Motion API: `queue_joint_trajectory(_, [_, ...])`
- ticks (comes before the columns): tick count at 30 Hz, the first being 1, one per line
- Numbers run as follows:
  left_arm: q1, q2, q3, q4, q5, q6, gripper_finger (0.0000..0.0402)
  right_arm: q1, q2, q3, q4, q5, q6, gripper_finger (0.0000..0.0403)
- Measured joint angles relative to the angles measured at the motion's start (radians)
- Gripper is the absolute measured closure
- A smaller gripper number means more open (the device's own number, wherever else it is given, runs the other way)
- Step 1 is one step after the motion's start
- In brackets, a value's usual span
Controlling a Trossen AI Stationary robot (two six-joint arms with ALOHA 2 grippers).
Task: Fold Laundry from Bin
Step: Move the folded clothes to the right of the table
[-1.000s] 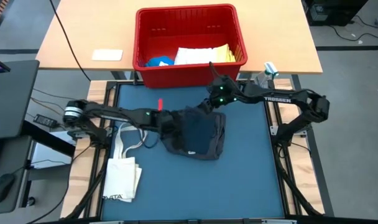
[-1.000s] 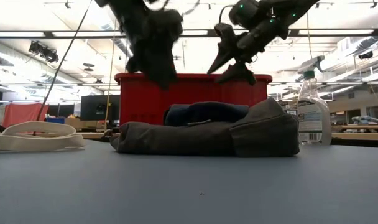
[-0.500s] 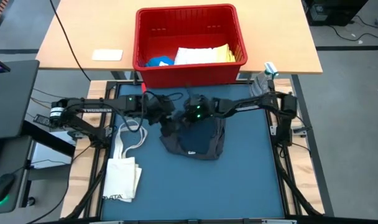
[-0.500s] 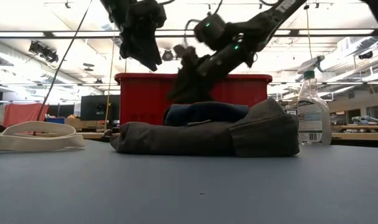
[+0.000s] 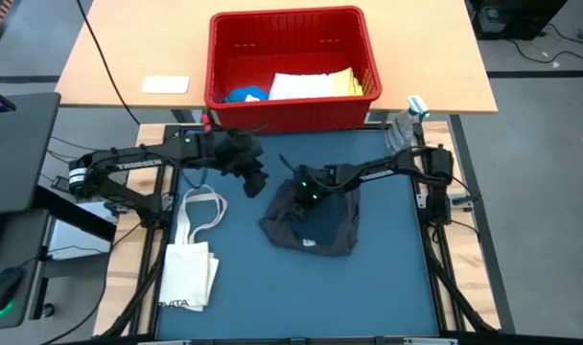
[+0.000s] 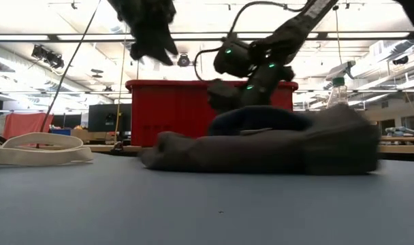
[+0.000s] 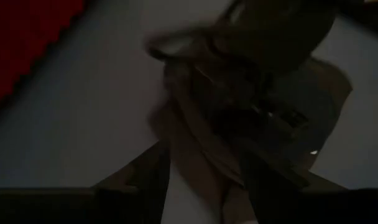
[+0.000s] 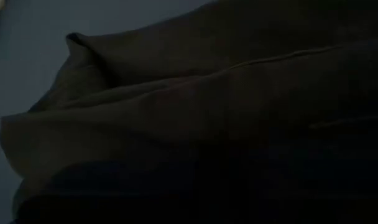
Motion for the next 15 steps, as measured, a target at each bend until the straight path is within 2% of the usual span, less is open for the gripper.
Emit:
queue_joint_trajectory(6, [-0.04, -0.136, 0.002, 0.057, -0.049, -0.038, 0.021, 0.038, -0.174, -0.179, -0.025, -0.003, 0.032, 0.0341])
queue_joint_trajectory(15, [-0.063, -0.17, 0.001, 0.119, -0.098, -0.136, 0.021, 0.025, -0.475, -0.491, -0.013, 0.017, 0.1, 0.0342])
